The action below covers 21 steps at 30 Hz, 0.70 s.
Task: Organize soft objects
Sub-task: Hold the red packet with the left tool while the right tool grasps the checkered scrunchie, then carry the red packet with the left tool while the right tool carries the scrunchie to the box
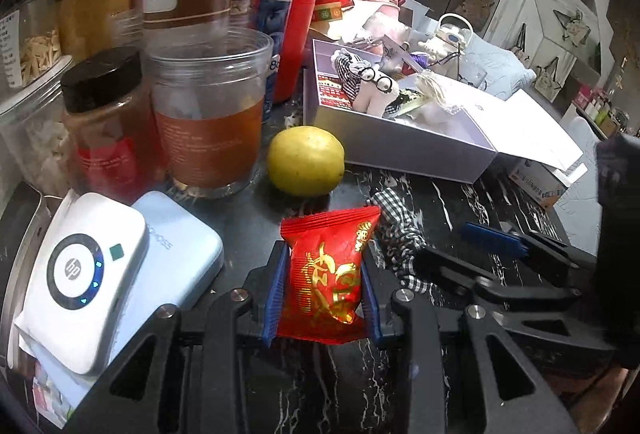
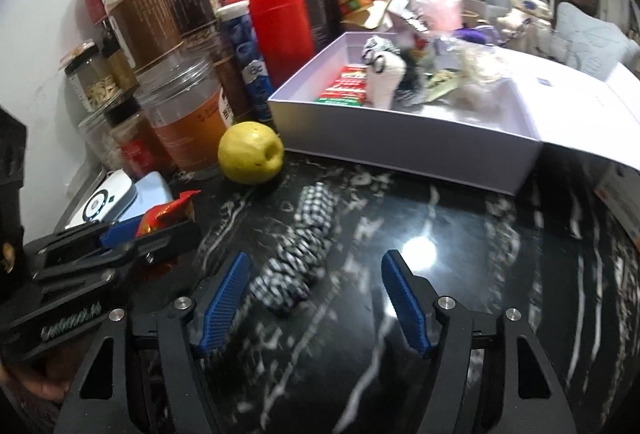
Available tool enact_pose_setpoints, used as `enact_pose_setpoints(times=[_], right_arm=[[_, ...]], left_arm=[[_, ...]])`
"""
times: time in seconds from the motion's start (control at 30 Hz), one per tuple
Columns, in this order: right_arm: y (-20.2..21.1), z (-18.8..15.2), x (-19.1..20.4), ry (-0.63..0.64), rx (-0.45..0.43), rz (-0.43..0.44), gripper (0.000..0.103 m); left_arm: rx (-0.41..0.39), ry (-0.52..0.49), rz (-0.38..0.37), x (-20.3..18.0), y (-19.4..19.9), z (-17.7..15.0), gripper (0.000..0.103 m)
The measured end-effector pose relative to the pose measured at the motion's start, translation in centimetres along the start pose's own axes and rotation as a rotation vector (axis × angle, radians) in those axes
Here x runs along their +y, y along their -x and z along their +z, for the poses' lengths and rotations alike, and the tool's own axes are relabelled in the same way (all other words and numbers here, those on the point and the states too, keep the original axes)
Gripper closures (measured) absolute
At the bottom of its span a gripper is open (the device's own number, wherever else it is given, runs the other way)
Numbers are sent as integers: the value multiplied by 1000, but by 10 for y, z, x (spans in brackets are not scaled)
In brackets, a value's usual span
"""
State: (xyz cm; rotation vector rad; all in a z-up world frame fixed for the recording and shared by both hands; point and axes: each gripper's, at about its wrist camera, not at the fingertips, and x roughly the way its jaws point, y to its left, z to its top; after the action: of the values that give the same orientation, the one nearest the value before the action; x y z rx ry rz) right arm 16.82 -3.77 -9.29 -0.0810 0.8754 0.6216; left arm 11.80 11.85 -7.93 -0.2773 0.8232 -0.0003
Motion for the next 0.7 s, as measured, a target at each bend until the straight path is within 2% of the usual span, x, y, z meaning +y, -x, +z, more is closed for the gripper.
enact_pose_setpoints(times=[0.1, 0.2, 0.27, 0.47, 0.7], right_arm=[[-16, 5, 4, 8, 22, -27, 44], [-25, 6, 3, 8, 51, -24, 59], [-27, 4, 3, 7, 61, 5, 81], [-12, -5, -5, -29, 36, 28, 82], [19, -24, -21, -61, 4, -12, 82]], left_arm=[[4, 13, -3, 3, 0, 0, 70], [11, 12, -14, 1, 0, -2, 70], [19, 0, -14, -2, 0, -3, 70], [16, -19, -10, -10, 5, -4, 70], [18, -33, -18, -24, 14, -12, 70]])
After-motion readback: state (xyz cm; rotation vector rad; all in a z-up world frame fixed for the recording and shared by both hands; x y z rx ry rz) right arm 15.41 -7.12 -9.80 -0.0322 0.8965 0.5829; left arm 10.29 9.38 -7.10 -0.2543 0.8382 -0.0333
